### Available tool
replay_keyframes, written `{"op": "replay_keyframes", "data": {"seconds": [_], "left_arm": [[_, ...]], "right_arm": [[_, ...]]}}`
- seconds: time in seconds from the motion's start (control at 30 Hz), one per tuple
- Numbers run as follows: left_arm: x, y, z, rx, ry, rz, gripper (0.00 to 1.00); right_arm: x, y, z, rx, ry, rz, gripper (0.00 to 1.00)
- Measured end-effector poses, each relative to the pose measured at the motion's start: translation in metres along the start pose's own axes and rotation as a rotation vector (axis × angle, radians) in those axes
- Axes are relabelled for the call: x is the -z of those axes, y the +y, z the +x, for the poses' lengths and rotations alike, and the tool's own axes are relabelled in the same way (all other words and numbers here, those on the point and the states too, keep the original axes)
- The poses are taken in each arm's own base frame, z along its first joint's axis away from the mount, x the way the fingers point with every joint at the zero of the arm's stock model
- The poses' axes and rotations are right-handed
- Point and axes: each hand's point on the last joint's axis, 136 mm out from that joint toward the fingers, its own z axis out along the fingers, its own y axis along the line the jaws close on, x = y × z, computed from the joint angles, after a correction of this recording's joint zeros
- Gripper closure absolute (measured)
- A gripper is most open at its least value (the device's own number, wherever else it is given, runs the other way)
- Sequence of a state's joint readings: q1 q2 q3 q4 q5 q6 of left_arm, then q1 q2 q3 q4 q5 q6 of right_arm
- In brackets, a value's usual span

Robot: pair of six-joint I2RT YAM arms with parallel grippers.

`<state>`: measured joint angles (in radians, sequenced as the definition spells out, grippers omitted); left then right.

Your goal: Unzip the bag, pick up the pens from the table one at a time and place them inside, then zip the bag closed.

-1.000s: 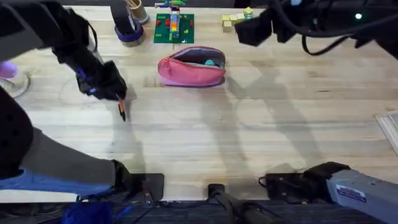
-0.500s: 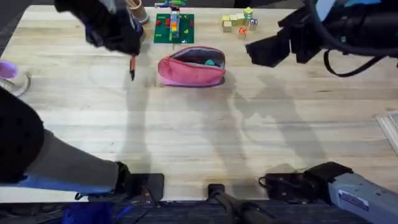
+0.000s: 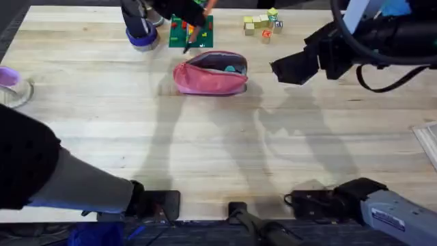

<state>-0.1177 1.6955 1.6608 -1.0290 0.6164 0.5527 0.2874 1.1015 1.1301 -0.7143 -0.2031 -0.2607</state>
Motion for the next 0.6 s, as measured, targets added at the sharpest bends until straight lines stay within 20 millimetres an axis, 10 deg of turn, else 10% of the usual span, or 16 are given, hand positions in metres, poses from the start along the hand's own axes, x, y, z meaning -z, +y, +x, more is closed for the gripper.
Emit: {"op": "replay_keyframes", "data": {"seconds": [0.3, 0.6], "left_arm": [[-0.012, -0.053, -0.021, -0.513, -0.103, 0.171, 0.958], [-0.042, -0.054, -0.011, -0.657, -0.1, 0.248, 0.958]], "right_arm": [[0.0, 0.0, 0.0, 0.0, -0.001, 0.0, 0.004], [0.0, 0.0, -0.001, 0.001, -0.003, 0.001, 0.005]]}}
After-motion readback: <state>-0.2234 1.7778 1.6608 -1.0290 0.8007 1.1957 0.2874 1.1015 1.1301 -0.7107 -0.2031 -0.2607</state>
